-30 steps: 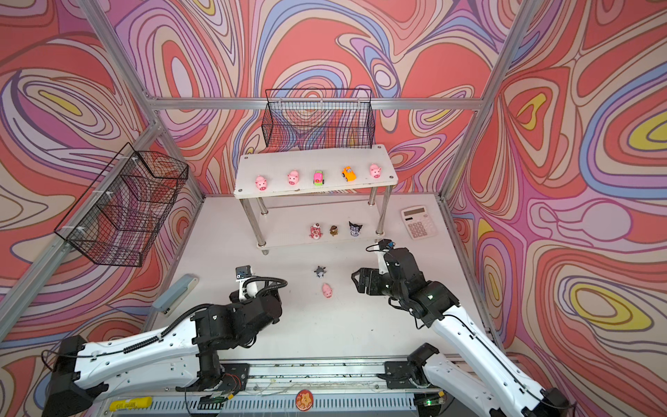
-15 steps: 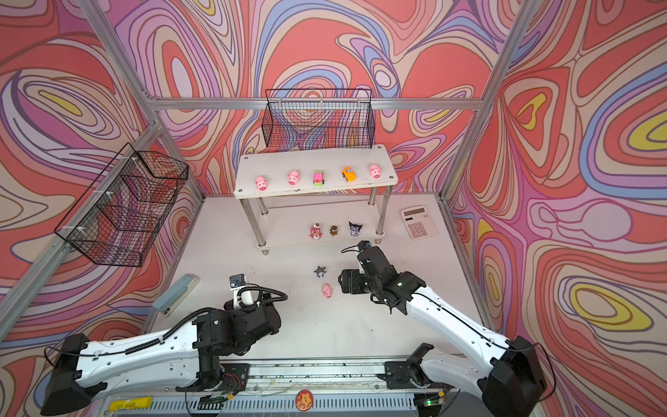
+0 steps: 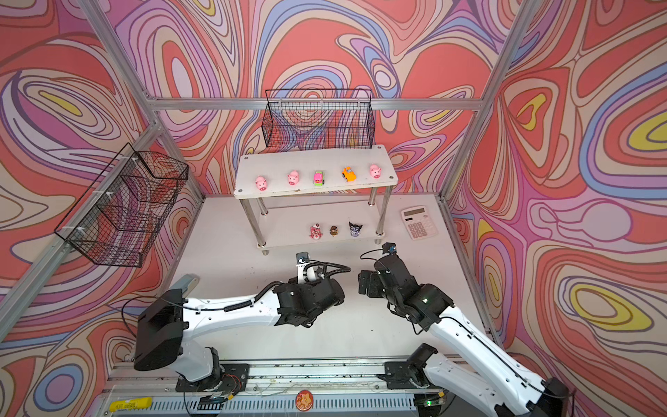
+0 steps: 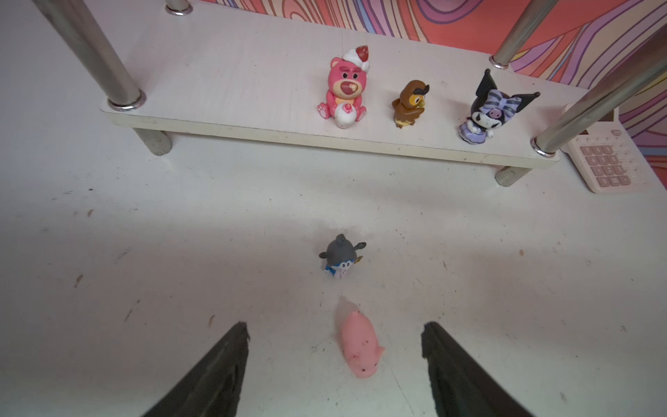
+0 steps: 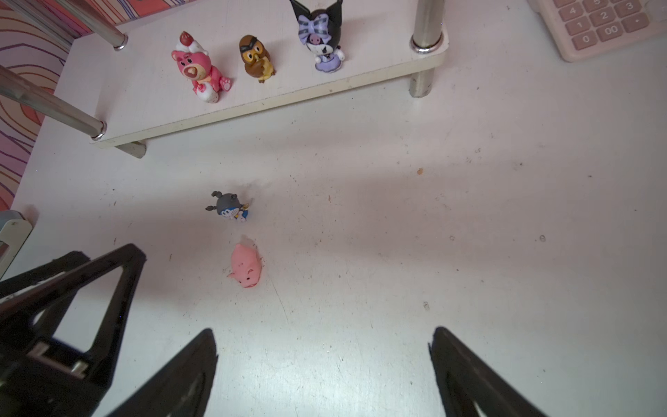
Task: Organize plastic toys on shelves
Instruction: Pick up the plastic toy from the center of the table.
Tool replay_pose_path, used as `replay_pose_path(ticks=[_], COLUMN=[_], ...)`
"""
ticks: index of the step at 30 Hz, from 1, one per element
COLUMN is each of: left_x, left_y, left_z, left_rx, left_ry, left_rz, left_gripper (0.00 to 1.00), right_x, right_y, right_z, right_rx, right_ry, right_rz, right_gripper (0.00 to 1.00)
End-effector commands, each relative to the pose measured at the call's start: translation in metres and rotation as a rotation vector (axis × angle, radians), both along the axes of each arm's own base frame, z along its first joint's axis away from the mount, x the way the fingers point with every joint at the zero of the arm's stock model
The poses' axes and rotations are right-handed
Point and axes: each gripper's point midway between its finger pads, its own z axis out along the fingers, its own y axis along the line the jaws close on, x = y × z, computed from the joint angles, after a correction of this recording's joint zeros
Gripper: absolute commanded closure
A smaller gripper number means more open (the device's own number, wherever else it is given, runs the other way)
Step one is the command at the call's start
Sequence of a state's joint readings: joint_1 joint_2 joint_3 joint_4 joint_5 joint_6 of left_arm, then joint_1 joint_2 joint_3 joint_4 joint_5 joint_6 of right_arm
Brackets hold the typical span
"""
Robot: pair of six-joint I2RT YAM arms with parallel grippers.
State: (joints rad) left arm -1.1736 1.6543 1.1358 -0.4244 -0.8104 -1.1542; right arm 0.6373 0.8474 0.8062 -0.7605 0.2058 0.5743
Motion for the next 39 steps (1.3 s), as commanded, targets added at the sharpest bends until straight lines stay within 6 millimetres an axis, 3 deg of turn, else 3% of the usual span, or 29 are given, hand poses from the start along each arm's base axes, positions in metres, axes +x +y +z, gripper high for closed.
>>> replay_pose_path(ticks=[1,5,8,12,23,33,39], left_x=[0.009,0.022,0.032,0.044,0.058,0.072,0.076], left_y=[-0.012,-0.017,-0.015,-0.007,-0.002,-0.002,-0.004], left_z=[-0.015,-0.028,-0.031,-0.033,-0.051,-0.066,-0.069], left_rx=[-0.011,0.004,0.024,0.051,0.062,0.084,0.097], left_ry=[0.056,0.108,0.121,0.136,0.179,0.21,0.216], left_rz=[0.0,0.028,0.042,0.066,0.082,0.083,0.077], left_gripper=[0.24,0.28,0.38,0.42,0.43,0.52,0.51], right_x=[-0.008,-0.016,-0.019,-0.02,-0.02,-0.021,-0.021], right_y=[-0.011,-0.014,-0.014,-0.014,-0.013,-0.014,-0.013], right_z=[0.012,0.025,0.026,0.025,0.025,0.026,0.025], right_rx=[-0.015,0.013,0.029,0.033,0.031,0.032,0.033], right_ry=[-0.005,-0.024,-0.025,-0.023,-0.019,-0.021,-0.02], right_rz=[-0.019,-0.01,-0.008,-0.004,-0.002,-0.002,0.002], right_gripper=[0.03,0.03,0.02,0.03,0.02,0.02,0.02])
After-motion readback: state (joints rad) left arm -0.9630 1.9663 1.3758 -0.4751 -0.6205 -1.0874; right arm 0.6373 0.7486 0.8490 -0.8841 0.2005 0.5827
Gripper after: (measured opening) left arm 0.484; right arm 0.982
